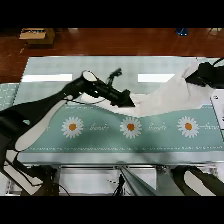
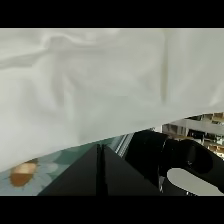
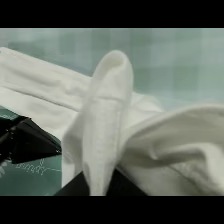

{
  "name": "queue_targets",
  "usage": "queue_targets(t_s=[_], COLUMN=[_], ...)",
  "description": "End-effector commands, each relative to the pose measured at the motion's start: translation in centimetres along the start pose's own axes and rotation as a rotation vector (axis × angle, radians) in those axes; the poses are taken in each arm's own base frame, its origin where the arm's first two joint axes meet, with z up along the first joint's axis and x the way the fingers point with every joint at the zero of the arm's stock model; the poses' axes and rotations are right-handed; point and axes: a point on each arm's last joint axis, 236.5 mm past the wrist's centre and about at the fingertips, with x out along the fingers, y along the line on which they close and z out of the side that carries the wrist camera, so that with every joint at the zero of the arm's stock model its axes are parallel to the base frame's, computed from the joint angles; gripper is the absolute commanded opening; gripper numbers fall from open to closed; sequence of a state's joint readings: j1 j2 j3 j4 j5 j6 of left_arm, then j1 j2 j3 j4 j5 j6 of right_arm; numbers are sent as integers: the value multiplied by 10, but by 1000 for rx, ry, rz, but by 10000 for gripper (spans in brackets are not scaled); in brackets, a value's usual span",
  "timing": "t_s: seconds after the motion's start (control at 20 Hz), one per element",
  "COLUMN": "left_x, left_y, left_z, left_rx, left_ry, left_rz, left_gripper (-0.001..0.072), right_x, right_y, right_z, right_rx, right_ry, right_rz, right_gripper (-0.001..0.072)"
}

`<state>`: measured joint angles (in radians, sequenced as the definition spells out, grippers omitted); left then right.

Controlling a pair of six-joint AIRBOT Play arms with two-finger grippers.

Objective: Fold the shirts.

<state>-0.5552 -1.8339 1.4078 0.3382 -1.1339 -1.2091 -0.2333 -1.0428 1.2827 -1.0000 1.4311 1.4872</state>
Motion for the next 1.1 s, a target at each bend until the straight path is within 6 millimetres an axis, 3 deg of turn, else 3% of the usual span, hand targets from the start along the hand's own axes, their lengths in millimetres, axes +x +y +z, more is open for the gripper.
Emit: queue_targets(t_s=[0.0,0.15,0.25,0.35,0.45,0.6,0.75,0.9,1.05], left_x=[59,99,108,97,65,-15,-124,-235,-317], left_y=[-11,-1,-1,-3,-12,-21,-25,-29,-30], left_z=[-27,-42,-48,-37,-12,26,52,59,45], left_rx=[-55,-87,-113,-99,-45,86,178,191,199], left_ry=[55,60,73,46,-19,-132,-264,-414,-519], left_rz=[-44,-25,-39,-45,-49,29,118,161,195], left_gripper=[18,18,17,16,15,15,15,16,16], right_x=[-6,-7,-7,-7,-7,3,33,77,139], right_y=[4,-2,-6,-7,-12,0,28,76,121], right_z=[-10,-14,-17,-20,-22,-30,-25,-11,-16], right_rx=[17,14,12,12,9,-82,-234,-276,-296], right_ry=[24,42,52,64,74,111,84,12,11], right_rz=[-1,-26,-45,-48,-67,-86,-136,-63,32], right_gripper=[32,31,31,31,31,31,31,31,31])
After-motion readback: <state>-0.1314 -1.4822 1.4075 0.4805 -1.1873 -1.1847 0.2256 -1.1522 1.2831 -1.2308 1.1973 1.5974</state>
